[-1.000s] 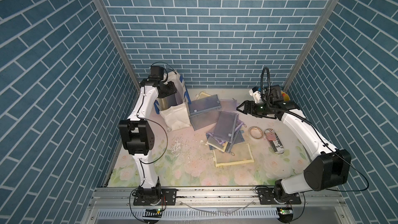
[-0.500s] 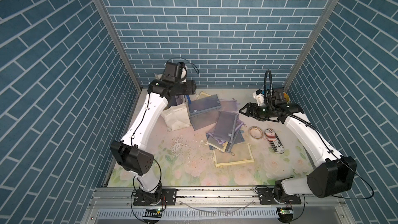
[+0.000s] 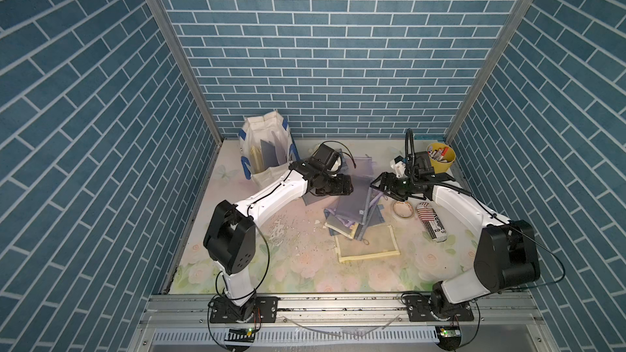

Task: Put the pencil pouch into the canvas bag
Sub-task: Adjust the pencil pouch in the pencil pouch.

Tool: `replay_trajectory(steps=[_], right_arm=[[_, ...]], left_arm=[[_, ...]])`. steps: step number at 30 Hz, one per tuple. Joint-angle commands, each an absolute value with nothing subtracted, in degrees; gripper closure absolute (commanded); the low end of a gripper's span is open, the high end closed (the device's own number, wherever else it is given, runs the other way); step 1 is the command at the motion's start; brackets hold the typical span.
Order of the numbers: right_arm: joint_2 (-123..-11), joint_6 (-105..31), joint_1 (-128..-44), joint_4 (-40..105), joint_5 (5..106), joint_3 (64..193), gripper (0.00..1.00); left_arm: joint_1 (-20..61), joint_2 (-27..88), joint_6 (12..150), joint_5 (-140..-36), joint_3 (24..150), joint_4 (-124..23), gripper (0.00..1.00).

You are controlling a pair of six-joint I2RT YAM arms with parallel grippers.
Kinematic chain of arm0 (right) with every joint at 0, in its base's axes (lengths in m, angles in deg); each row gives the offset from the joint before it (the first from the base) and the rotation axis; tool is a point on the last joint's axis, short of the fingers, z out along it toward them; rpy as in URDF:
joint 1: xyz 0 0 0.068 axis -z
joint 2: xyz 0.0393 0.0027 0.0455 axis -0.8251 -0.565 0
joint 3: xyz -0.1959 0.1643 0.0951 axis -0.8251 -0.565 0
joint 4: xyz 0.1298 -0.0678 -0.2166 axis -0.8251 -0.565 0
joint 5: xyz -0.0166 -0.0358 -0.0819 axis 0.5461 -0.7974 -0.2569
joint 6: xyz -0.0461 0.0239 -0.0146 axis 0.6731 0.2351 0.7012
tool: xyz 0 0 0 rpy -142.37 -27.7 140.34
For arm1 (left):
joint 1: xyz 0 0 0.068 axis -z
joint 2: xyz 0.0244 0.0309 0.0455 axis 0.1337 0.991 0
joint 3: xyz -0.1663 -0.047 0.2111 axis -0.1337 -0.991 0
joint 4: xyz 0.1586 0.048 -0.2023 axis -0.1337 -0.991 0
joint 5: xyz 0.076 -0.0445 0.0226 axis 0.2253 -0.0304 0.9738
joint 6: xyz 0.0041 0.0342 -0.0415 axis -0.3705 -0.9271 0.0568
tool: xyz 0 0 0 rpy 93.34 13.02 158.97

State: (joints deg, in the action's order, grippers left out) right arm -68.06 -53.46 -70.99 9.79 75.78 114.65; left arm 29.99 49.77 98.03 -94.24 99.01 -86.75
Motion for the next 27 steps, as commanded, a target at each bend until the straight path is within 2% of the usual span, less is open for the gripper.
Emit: replay_trajectory(steps=[1,7,16,20,27], right_arm=[[-71.17,-55.18,-70.64,15.58,79.66,113.20,0.23],[-78.10,-54.16,-70.62,17.31,81.65,114.62,0.26],[-80.66,-56.30,-70.80,18.79,81.07,112.82,0.33],[-81.09,-57.70,-71.30,19.20,79.97,112.46,0.37],[-81.88,-59.20,-72.61,20.23,78.95,113.53,0.38]], left_arm=[[29.93,50.75,101.95,-95.46,97.82,-81.71,0.20],[30.03,54.61,100.69,-92.50,97.57,-84.01,0.20],[30.28,59.63,100.20,-96.65,96.86,-79.98,0.24],[30.36,60.82,99.83,-98.12,96.27,-78.12,0.31],[31.17,61.53,98.96,-100.84,96.69,-77.98,0.55]])
